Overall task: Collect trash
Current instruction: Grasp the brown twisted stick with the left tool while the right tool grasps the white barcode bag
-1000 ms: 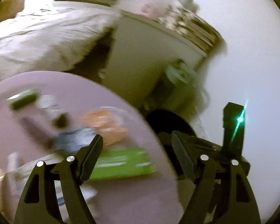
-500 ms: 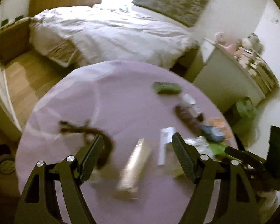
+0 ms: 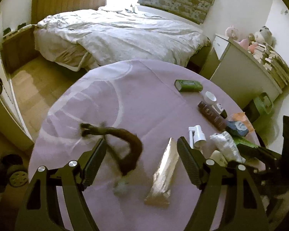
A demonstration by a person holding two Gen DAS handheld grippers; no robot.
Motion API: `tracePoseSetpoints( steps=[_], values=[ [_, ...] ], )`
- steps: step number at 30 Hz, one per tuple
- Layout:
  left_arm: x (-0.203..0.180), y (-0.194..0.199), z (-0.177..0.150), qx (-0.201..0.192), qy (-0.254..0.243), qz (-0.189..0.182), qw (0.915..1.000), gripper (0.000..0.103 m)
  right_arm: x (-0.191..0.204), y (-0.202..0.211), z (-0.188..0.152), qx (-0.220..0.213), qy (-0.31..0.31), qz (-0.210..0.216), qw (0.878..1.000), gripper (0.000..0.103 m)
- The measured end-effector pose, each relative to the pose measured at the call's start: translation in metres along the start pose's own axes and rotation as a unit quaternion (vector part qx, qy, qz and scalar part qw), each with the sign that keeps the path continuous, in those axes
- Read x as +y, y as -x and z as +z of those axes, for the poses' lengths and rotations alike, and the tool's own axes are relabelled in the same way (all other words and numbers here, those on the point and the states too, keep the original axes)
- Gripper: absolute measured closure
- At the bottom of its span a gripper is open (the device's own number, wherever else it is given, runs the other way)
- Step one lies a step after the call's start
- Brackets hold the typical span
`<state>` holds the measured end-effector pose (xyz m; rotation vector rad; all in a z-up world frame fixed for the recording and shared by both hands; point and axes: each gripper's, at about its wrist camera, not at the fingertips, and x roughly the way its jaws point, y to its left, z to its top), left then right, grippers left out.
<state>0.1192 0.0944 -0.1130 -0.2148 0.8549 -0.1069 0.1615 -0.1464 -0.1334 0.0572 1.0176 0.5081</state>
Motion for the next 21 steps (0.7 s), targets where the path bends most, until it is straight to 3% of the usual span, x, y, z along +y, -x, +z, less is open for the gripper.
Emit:
tracePoseSetpoints(
  steps=[5,10,14,17,18,21],
  values=[
    [0.008,0.001,-0.005,0.006,-0.005,0.010,0.9999,0.028,-0.012,-0.008,0.004,0.007,-0.037,0.014,0.999,0.021],
    [0.010,-0.009,-0.008,0.023,-0.019,0.012,0.9995,0.030,-0.021,-0.007,0.003,0.008,-0.063,0.037,0.997,0.036],
    [0.015,-0.024,-0.008,0.045,-0.016,0.011,0.9988,0.056,-0.028,-0.004,0.005,0.008,-0.090,0.051,0.995,0.037],
    [0.017,-0.027,-0.007,0.036,-0.019,0.017,0.9990,0.065,-0.023,-0.007,0.008,0.008,-0.074,0.026,0.997,0.037],
    [0.018,-0.028,-0.006,0.036,-0.015,0.016,0.9991,0.073,-0.021,-0.008,0.008,0.007,-0.067,0.020,0.998,0.038],
    [0.021,-0.029,-0.005,0.036,-0.008,0.013,0.9992,0.082,-0.014,-0.011,0.011,0.006,-0.046,-0.006,0.999,0.048]
  ],
)
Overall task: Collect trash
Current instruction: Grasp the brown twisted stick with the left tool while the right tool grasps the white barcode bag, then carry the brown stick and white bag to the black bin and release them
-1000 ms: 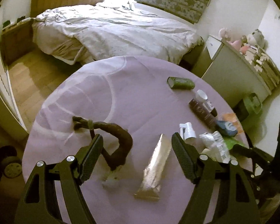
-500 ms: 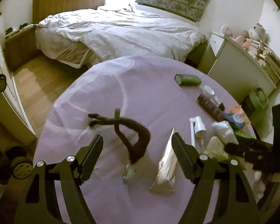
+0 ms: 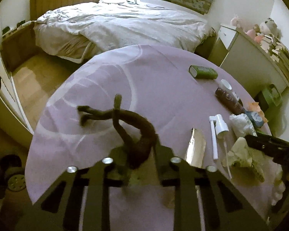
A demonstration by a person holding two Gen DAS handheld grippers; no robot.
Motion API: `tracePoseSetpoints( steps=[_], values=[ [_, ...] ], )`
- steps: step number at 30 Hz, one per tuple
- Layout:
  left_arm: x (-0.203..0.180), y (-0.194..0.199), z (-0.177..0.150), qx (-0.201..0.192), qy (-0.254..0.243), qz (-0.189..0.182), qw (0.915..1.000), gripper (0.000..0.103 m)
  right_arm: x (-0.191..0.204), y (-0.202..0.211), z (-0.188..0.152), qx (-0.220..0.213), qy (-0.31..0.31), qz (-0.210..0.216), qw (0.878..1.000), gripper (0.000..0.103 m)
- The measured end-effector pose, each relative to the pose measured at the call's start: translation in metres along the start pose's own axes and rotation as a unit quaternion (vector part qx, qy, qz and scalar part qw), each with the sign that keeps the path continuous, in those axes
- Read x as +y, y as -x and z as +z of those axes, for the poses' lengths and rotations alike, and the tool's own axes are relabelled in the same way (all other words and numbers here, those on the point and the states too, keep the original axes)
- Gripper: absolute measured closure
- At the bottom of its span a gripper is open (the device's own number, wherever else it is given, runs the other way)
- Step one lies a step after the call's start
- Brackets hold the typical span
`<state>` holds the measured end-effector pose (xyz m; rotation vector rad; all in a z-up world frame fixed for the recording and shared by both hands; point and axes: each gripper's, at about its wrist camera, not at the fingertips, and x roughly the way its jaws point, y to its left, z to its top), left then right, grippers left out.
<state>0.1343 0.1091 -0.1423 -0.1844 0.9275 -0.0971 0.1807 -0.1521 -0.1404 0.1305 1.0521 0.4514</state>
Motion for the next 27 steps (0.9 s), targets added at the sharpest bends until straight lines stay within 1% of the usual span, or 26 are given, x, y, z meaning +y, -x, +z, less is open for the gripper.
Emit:
tracePoseSetpoints(
  steps=[1,2,3,4,5,7,10,12,14,17,20,23,26,27],
  values=[
    [0.001,0.000,0.000,0.001,0.004,-0.002,1.0000,0.083,0.000,0.001,0.000,-0.002,-0.002,0.003,1.000,0.051],
    [0.003,0.003,-0.001,0.000,0.009,-0.005,0.9999,0.087,-0.001,0.003,0.000,-0.005,-0.006,0.012,1.000,0.056],
    [0.003,0.006,0.000,-0.003,0.011,-0.006,0.9999,0.087,-0.003,0.006,-0.001,-0.008,-0.011,0.021,1.000,0.059],
    [0.004,0.010,-0.001,-0.010,0.013,-0.008,0.9998,0.088,-0.004,0.009,-0.002,-0.012,-0.015,0.028,0.999,0.062],
    [0.004,0.016,-0.001,-0.016,0.016,-0.011,0.9997,0.088,-0.006,0.015,-0.003,-0.020,-0.021,0.044,0.999,0.063],
    [0.002,0.025,0.002,-0.024,0.021,-0.023,0.9992,0.088,-0.007,0.026,-0.005,-0.036,-0.031,0.078,0.996,0.063],
    [-0.007,0.041,0.008,-0.041,0.013,-0.040,0.9982,0.088,-0.005,0.045,-0.006,-0.055,-0.037,0.122,0.990,0.063],
    [-0.019,0.052,0.014,-0.051,0.005,-0.062,0.9968,0.088,-0.005,0.058,-0.006,-0.068,-0.041,0.153,0.985,0.063],
    [-0.037,0.060,0.021,-0.057,-0.008,-0.085,0.9947,0.088,-0.007,0.071,-0.006,-0.081,-0.043,0.160,0.983,0.063],
    [-0.068,0.064,0.028,-0.063,-0.034,-0.107,0.9917,0.087,-0.016,0.093,-0.007,-0.108,-0.049,0.138,0.983,0.063],
    [-0.099,0.060,0.031,-0.059,-0.058,-0.129,0.9882,0.087,-0.038,0.116,-0.013,-0.134,-0.069,0.101,0.983,0.063],
    [-0.138,0.050,0.031,-0.047,-0.086,-0.165,0.9815,0.087,-0.064,0.133,-0.024,-0.151,-0.092,0.063,0.982,0.063],
    [-0.184,0.039,0.030,-0.033,-0.119,-0.207,0.9704,0.087,-0.096,0.147,-0.039,-0.162,-0.123,0.033,0.979,0.063],
    [-0.195,0.036,0.029,-0.029,-0.127,-0.216,0.9676,0.087,-0.108,0.152,-0.045,-0.165,-0.135,0.023,0.977,0.063]
  ],
)
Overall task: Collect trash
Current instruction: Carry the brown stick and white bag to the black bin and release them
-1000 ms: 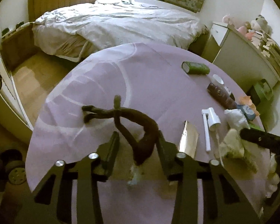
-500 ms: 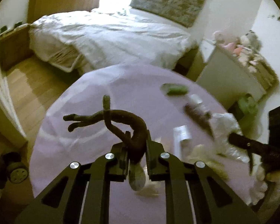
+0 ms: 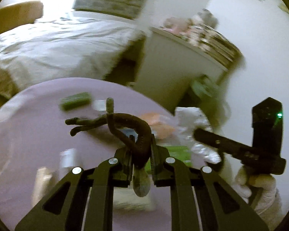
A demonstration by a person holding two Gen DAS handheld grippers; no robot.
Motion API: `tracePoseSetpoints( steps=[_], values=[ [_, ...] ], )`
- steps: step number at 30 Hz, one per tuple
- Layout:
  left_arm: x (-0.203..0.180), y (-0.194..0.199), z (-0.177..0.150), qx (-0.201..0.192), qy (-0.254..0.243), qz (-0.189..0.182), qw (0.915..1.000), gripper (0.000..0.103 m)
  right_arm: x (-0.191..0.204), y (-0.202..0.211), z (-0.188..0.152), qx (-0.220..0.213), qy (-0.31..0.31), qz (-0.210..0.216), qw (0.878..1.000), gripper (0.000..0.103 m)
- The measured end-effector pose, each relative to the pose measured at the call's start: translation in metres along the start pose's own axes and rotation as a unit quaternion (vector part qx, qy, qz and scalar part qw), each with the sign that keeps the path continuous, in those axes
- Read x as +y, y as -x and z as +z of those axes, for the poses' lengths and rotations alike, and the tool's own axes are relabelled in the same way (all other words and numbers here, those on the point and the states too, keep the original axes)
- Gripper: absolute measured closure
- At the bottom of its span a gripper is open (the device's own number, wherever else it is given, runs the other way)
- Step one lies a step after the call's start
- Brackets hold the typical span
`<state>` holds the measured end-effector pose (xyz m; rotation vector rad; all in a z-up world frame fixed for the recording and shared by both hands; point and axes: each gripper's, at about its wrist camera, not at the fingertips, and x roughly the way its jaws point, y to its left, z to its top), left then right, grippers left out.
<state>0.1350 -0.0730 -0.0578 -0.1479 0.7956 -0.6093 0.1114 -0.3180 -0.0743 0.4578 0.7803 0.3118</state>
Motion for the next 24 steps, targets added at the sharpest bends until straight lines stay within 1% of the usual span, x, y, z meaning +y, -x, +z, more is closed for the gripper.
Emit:
tracePoseSetpoints(
  steps=[3,5,8,11,16,19,24],
  values=[
    [-0.032,-0.029,0.005,0.019,-0.020,-0.043,0.9987,0.087,-0.034,0.015,-0.003,-0.015,-0.032,-0.026,0.999,0.063],
    [-0.053,-0.050,0.006,0.036,-0.031,-0.073,0.9962,0.087,-0.056,0.023,-0.006,-0.023,-0.050,-0.043,0.998,0.063],
    [-0.078,-0.078,0.005,0.062,-0.038,-0.104,0.9920,0.087,-0.087,0.034,-0.011,-0.032,-0.079,-0.068,0.994,0.063],
    [-0.098,-0.104,-0.001,0.089,-0.036,-0.126,0.9873,0.087,-0.115,0.043,-0.017,-0.036,-0.104,-0.085,0.990,0.063],
    [-0.126,-0.134,-0.006,0.119,-0.046,-0.145,0.9811,0.087,-0.156,0.052,-0.031,-0.038,-0.142,-0.105,0.984,0.063],
    [-0.143,-0.149,-0.008,0.133,-0.051,-0.153,0.9779,0.087,-0.170,0.052,-0.039,-0.038,-0.158,-0.111,0.981,0.063],
    [-0.158,-0.162,-0.012,0.148,-0.058,-0.159,0.9744,0.087,-0.186,0.049,-0.047,-0.038,-0.177,-0.113,0.977,0.063]
  ],
)
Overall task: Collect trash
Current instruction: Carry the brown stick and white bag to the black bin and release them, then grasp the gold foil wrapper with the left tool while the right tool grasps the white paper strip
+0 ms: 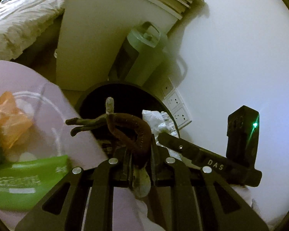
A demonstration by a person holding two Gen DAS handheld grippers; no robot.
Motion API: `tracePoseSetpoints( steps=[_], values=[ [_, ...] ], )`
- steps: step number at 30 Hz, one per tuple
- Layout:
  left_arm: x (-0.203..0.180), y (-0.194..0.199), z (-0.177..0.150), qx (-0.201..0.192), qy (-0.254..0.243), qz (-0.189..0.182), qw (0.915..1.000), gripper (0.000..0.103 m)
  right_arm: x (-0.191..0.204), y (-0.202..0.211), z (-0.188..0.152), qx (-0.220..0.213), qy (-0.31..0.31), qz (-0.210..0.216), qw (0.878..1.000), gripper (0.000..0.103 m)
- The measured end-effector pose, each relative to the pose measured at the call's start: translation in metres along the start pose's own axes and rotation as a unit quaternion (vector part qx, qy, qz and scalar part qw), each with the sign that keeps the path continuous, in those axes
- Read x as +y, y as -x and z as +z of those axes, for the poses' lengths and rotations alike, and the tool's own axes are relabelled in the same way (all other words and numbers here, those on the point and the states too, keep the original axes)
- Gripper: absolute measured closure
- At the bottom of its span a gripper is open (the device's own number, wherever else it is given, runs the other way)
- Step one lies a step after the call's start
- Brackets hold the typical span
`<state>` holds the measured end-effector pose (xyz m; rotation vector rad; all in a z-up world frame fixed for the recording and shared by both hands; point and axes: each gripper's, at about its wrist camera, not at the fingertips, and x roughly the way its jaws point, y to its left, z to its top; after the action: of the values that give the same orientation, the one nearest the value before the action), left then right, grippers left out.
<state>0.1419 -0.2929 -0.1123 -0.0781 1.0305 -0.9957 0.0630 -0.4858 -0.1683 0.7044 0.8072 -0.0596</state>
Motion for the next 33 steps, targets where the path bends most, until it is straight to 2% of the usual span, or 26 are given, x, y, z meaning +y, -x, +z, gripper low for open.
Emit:
tracePoseSetpoints(
  steps=[5,8,9,10,11,13,14,17,22,24,27,30,33],
  values=[
    [-0.007,-0.012,0.003,0.011,-0.008,-0.003,0.9999,0.087,-0.019,0.000,-0.001,0.001,-0.012,0.001,1.000,0.063],
    [-0.013,-0.018,0.006,0.016,-0.016,0.000,0.9997,0.084,-0.025,-0.001,-0.002,0.004,-0.018,-0.002,1.000,0.058],
    [-0.014,-0.019,0.007,0.017,-0.019,0.009,0.9996,0.080,-0.026,0.000,0.000,0.004,-0.022,-0.006,1.000,0.056],
    [-0.015,-0.020,0.008,0.017,-0.021,0.014,0.9995,0.075,-0.028,-0.001,0.000,0.005,-0.025,-0.007,1.000,0.054],
    [-0.016,-0.020,0.008,0.016,-0.021,0.019,0.9995,0.056,-0.029,-0.001,0.000,0.006,-0.027,-0.007,1.000,0.053],
    [-0.017,-0.013,0.007,0.000,-0.021,0.030,0.9993,0.033,-0.030,-0.001,0.001,0.008,-0.030,-0.008,0.999,0.051],
    [-0.017,-0.007,0.006,-0.010,-0.022,0.033,0.9992,0.029,-0.029,-0.002,0.001,0.009,-0.030,-0.009,0.999,0.050],
    [-0.016,0.002,0.007,-0.014,-0.022,0.030,0.9992,0.029,-0.026,-0.002,-0.002,0.010,-0.028,-0.008,1.000,0.046],
    [-0.008,0.026,0.002,-0.032,-0.015,0.033,0.9988,0.029,-0.011,0.000,-0.003,-0.004,-0.009,-0.029,1.000,0.027],
    [-0.002,0.038,-0.002,-0.040,-0.008,0.034,0.9986,0.029,-0.009,-0.001,-0.003,-0.006,-0.010,-0.031,0.999,0.027],
    [0.009,0.060,-0.010,-0.055,0.004,0.041,0.9976,0.029,0.003,-0.004,-0.003,0.001,-0.005,-0.007,1.000,0.027],
    [0.024,0.085,-0.021,-0.074,0.019,0.051,0.9958,0.029,0.031,-0.008,-0.006,0.007,0.032,0.014,0.999,0.027],
    [0.045,0.112,-0.036,-0.092,0.035,0.079,0.9920,0.029,0.073,-0.017,-0.015,0.028,0.086,0.048,0.995,0.027]
  ],
)
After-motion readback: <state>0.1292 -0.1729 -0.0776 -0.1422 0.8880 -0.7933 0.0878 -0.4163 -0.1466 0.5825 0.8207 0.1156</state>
